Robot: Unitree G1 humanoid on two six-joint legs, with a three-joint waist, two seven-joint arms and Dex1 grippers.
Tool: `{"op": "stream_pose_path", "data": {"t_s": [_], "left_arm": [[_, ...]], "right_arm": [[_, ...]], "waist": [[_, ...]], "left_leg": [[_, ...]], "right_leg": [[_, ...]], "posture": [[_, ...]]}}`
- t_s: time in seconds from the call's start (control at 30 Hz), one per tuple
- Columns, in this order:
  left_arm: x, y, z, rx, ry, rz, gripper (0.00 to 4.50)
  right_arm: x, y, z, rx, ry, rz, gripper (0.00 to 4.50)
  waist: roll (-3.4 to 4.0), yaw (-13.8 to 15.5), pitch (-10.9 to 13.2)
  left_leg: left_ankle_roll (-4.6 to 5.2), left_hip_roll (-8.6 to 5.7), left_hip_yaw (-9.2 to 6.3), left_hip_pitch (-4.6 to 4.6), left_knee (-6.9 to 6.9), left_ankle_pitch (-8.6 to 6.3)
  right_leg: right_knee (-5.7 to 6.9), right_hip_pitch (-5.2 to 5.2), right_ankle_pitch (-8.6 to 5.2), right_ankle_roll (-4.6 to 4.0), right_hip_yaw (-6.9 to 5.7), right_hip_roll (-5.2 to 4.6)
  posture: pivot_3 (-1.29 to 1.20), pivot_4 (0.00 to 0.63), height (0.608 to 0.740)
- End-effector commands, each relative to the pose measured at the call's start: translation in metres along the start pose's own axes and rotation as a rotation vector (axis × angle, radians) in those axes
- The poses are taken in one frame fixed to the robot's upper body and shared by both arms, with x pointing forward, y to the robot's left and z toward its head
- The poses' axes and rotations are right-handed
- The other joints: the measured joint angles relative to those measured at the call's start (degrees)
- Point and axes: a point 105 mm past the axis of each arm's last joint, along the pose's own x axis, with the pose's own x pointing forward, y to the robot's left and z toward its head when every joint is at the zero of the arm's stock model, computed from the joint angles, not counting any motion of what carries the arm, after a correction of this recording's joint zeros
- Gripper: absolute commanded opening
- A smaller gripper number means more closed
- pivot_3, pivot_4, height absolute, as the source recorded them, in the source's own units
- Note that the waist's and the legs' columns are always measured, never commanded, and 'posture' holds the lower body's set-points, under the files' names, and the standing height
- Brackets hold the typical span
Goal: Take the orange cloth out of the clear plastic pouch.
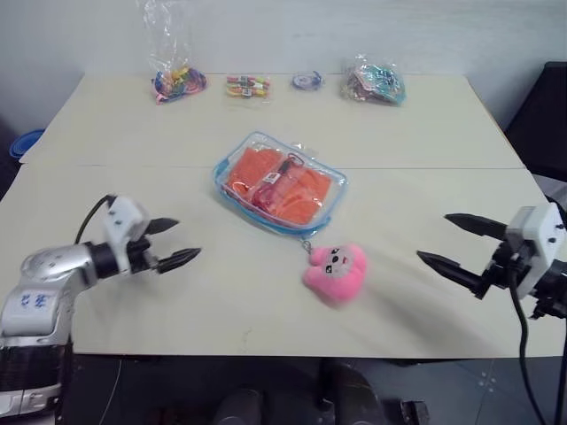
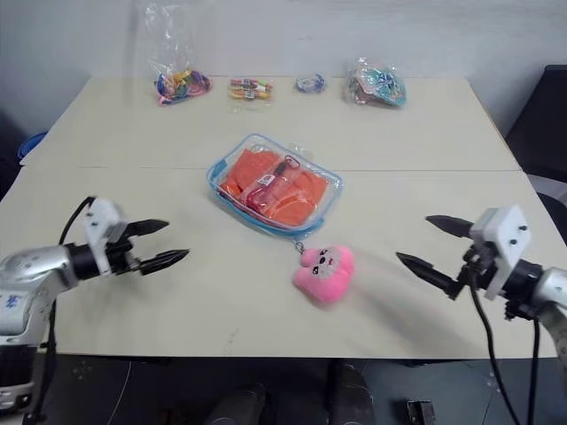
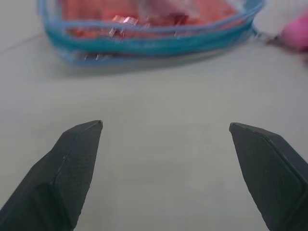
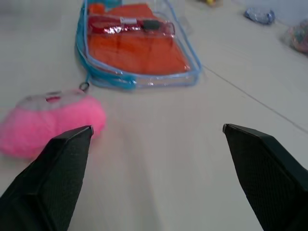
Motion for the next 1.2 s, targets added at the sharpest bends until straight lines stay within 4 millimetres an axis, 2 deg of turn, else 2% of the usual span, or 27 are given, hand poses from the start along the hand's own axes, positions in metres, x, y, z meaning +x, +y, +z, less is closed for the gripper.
{"op": "stream_pose_path", "data": {"t_s": [0.03, 0.13, 0.27, 0.37, 0.63, 0.8, 0.9, 1.07, 1.13, 1.2], "left_arm": [[0.033, -0.01, 0.048, 0.009, -0.055, 0.003, 4.49], [0.067, -0.01, 0.071, 0.009, -0.038, 0.029, 4.49], [0.108, -0.001, 0.079, 0.038, 0.033, 0.098, 4.49], [0.128, 0.001, 0.08, 0.045, 0.055, 0.121, 4.49], [0.159, 0.017, 0.066, 0.155, 0.15, 0.238, 4.49], [0.168, 0.011, 0.057, 0.103, 0.162, 0.202, 4.49], [0.17, 0.009, 0.055, 0.091, 0.151, 0.188, 3.84], [0.164, 0.012, 0.054, 0.091, 0.148, 0.207, 2.24], [0.158, 0.02, 0.053, 0.081, 0.142, 0.241, 1.6], [0.145, 0.036, 0.052, 0.054, 0.138, 0.321, 0.93]], "right_arm": [[0.016, 0.028, 0.026, -0.033, -0.089, 0.081, 4.5], [0.027, 0.045, 0.038, -0.06, -0.114, 0.126, 4.5], [0.034, 0.056, 0.048, -0.087, -0.139, 0.151, 4.5], [0.036, 0.057, 0.052, -0.09, -0.152, 0.141, 4.5], [0.034, 0.055, 0.049, -0.081, -0.149, 0.097, 4.5], [0.035, 0.055, 0.049, -0.082, -0.149, 0.086, 4.5], [0.036, 0.056, 0.051, -0.086, -0.151, 0.082, 4.5], [0.037, 0.055, 0.052, -0.09, -0.15, 0.082, 4.5], [0.038, 0.055, 0.053, -0.093, -0.151, 0.09, 4.5], [0.04, 0.055, 0.054, -0.098, -0.155, 0.104, 4.5]], "waist": [[-0.03, 0.1, 0.0], [-0.07, 0.0, 0.0], [-0.1, -0.1, -0.1], [-0.11, -0.4, -0.1], [-0.14, -0.1, 0.0], [-0.16, 0.0, 0.0], [-0.16, -0.1, 0.0], [-0.16, -0.1, 0.0], [-0.16, -0.2, 0.0], [-0.16, -0.2, 0.0]], "left_leg": [[0.0, -0.03, 0.0, -0.01, 0.07, 0.0], [0.01, -0.25, 0.07, 0.01, 0.09, 0.01], [0.01, -0.32, 0.28, -0.01, -0.02, 0.01], [0.01, -0.21, 0.8, -0.02, -0.06, 0.01], [-0.02, -0.07, 1.07, -0.01, -0.04, 0.0], [-0.02, -0.07, 1.08, -0.02, -0.03, 0.0], [-0.02, -0.07, 1.09, -0.02, -0.03, 0.0], [-0.02, -0.05, 1.09, -0.01, -0.02, 0.0], [-0.02, -0.05, 1.09, -0.01, -0.02, 0.0], [-0.02, -0.05, 1.09, -0.01, -0.02, 0.0]], "right_leg": [[0.01, 0.01, 0.02, 0.03, 0.04, 0.02], [0.04, 0.01, 0.06, 0.07, 0.18, 0.1], [0.02, 0.02, 0.06, 0.06, 0.36, 0.25], [-0.01, 0.01, 0.05, 0.06, 0.5, 0.44], [-0.06, 0.01, 0.06, 0.06, 0.65, 0.64], [-0.06, 0.01, 0.07, 0.08, 0.65, 0.64], [-0.06, 0.01, 0.07, 0.08, 0.67, 0.64], [-0.06, 0.01, 0.07, 0.08, 0.67, 0.64], [-0.06, 0.01, 0.07, 0.08, 0.67, 0.64], [-0.06, 0.0, 0.07, 0.08, 0.67, 0.64]], "posture": [[0.0, 0.15, 0.74], [0.0, 0.15, 0.74], [0.0, 0.15, 0.74], [0.0, 0.15, 0.74], [0.0, 0.15, 0.74], [0.0, 0.15, 0.74], [0.0, 0.15, 0.74], [0.0, 0.15, 0.74], [0.0, 0.15, 0.74], [0.0, 0.15, 0.74]]}}
